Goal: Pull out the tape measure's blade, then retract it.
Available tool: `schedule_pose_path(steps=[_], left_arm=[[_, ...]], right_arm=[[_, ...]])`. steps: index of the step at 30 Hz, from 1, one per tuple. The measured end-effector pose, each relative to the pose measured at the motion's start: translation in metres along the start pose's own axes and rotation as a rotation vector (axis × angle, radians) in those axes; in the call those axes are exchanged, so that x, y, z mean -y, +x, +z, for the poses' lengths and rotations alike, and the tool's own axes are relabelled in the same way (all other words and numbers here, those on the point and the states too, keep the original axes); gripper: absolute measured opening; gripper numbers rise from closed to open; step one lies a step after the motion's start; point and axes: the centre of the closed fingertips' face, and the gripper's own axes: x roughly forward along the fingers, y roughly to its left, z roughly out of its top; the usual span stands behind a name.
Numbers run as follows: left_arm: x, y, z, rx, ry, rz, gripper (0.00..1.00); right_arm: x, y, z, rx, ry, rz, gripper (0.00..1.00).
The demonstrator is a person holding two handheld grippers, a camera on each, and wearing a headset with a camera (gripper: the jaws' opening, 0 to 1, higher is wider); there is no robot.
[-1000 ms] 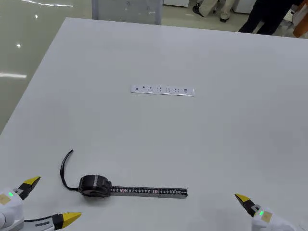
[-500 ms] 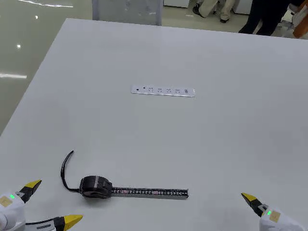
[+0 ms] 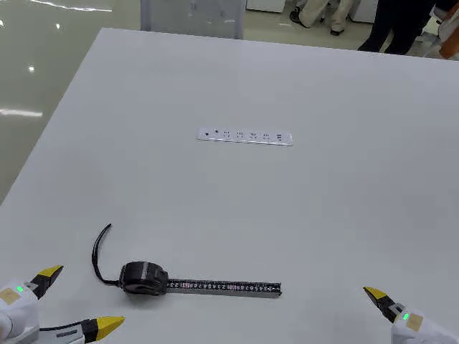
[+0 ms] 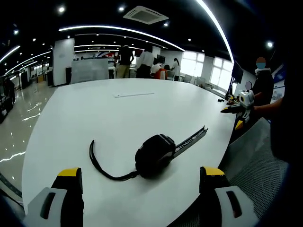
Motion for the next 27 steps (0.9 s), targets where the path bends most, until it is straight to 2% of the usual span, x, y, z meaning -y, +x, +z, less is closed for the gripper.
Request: schedule_pose_path(steps=[3, 8, 12, 16, 20, 27], left_arm=[[0.002, 0.000, 0.007, 0.015, -0.017, 0.002, 1.00], [0.011, 0.005, 0.011, -0.001, 0.011, -0.010, 1.00], [0.019, 0.010, 0.011, -0.012, 0.017, -0.014, 1.00], [0.028, 0.015, 0.008, -0.040, 0.024, -0.024, 1.00], [0.032, 0.019, 0.014, -0.043, -0.019, -0.015, 1.00], [0.035, 0.027, 0.028, -0.058, -0.033, 0.039, 1.00]], right_arm=[[-0.001, 0.000, 0.001, 0.000, -0.006, 0.001, 1.00], [0.001, 0.000, 0.002, -0.001, -0.013, 0.005, 1.00], [0.002, -0.001, 0.005, -0.003, -0.025, 0.011, 1.00], [0.001, -0.001, 0.007, -0.009, -0.034, 0.027, 1.00], [0.000, -0.002, 0.008, -0.025, -0.060, 0.043, 1.00], [-0.004, 0.000, 0.021, -0.036, -0.106, 0.072, 1.00]])
